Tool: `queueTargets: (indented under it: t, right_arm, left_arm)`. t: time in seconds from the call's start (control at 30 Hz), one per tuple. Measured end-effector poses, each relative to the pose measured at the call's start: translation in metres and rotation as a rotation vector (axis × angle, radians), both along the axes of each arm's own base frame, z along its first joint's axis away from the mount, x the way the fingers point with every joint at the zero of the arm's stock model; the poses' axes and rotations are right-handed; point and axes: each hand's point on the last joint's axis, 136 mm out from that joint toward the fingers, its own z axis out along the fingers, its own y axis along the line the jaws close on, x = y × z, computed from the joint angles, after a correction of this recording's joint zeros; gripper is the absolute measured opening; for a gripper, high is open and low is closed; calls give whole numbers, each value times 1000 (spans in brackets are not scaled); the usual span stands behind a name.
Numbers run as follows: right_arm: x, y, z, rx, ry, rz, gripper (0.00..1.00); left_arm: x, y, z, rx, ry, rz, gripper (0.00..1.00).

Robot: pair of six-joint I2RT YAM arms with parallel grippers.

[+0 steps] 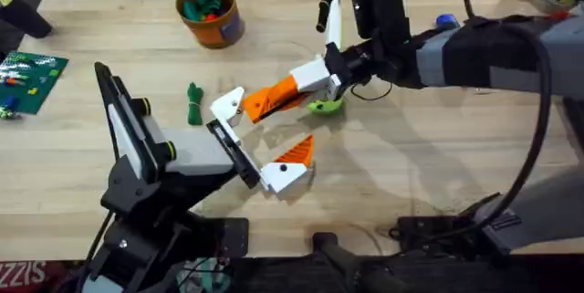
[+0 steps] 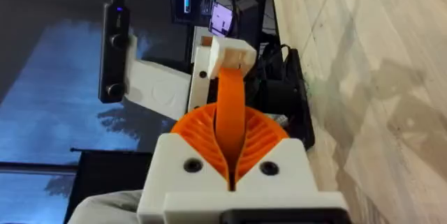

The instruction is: Pick up the gripper from the table and insert it into the empty holder that is missing its gripper. Then pick up a screw, insert it into the mounting hole, and use the screwdriver to tighten it. Finally, clean up the table by picking up the vegetable and placing it into the bucket.

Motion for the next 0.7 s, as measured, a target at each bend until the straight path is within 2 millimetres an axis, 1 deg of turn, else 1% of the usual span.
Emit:
queueTargets:
  t: [0.47, 0.5, 0.7]
  right_arm:
    - [-2, 3, -2, -13, 18, 4, 20]
    - [-2, 4, -4, -13, 29, 12, 19]
    - [0, 14, -2, 3, 8, 29, 18]
  left_arm:
    - [0, 0, 0, 0, 1, 1, 994]
    - [1, 0, 0, -5, 8, 5, 994]
    - [4, 4, 0, -5, 9, 32, 994]
